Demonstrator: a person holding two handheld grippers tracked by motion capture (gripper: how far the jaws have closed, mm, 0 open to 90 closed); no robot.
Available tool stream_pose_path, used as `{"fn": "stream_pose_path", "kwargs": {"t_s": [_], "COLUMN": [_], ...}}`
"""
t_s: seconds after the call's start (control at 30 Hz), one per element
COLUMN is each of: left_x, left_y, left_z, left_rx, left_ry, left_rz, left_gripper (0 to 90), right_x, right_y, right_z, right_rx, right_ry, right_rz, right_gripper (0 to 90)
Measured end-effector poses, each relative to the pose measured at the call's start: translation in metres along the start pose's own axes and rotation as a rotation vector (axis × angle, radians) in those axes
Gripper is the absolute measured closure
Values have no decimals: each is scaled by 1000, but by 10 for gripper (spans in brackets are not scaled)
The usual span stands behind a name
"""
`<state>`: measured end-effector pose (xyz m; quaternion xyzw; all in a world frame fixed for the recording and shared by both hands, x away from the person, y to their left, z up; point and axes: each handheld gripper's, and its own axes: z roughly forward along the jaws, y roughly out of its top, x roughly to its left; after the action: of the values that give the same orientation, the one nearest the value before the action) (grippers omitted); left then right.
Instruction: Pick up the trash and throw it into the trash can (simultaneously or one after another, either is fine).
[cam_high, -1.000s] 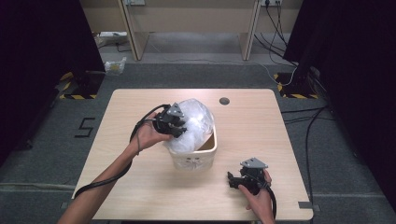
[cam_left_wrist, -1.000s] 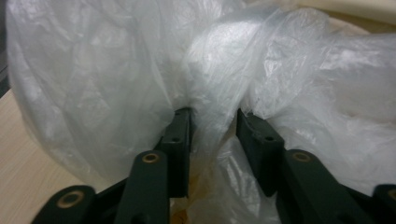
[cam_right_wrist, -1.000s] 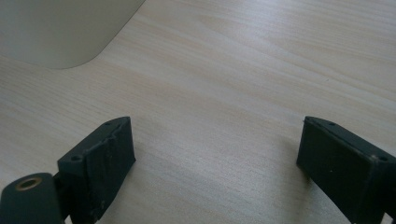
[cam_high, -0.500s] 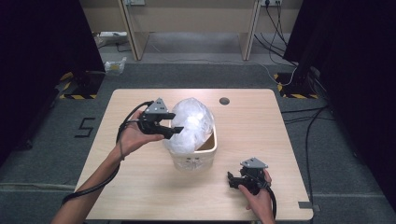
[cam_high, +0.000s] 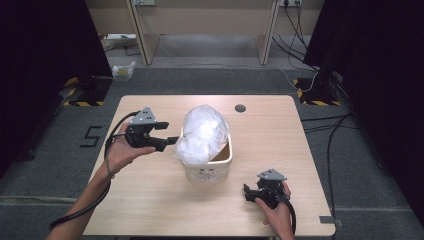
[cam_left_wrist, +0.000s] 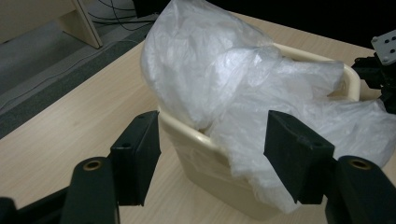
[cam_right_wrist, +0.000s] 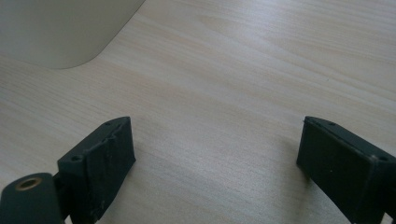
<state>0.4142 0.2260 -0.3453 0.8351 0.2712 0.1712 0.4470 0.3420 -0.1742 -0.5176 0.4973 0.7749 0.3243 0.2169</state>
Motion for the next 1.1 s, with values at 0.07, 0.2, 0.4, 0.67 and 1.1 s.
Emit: {"fn": "stream_pose_path", "kwargs": {"t_s": [0.07, 0.2, 0.4, 0.67, 1.1], "left_x": [2, 5, 9, 7, 3], "left_y": [-6, -18, -36, -60, -94], "left_z": [-5, -10, -15, -14, -5], "left_rx": [-3, -6, -12, -17, 2], "left_ry": [9, 16, 38, 50, 57], "left_rz": [-9, -26, -48, -77, -104], "left_gripper": [351, 350, 350, 347, 295], "right_x": [0, 0, 0, 0, 0], "right_y": [0, 0, 0, 0, 0], "right_z": [0, 0, 0, 0, 0], "right_rx": [0, -1, 0, -1, 0], "right_ry": [0, 0, 1, 0, 1], "right_rz": [2, 0, 3, 1, 3], "right_gripper": [111, 111, 111, 112, 111]}}
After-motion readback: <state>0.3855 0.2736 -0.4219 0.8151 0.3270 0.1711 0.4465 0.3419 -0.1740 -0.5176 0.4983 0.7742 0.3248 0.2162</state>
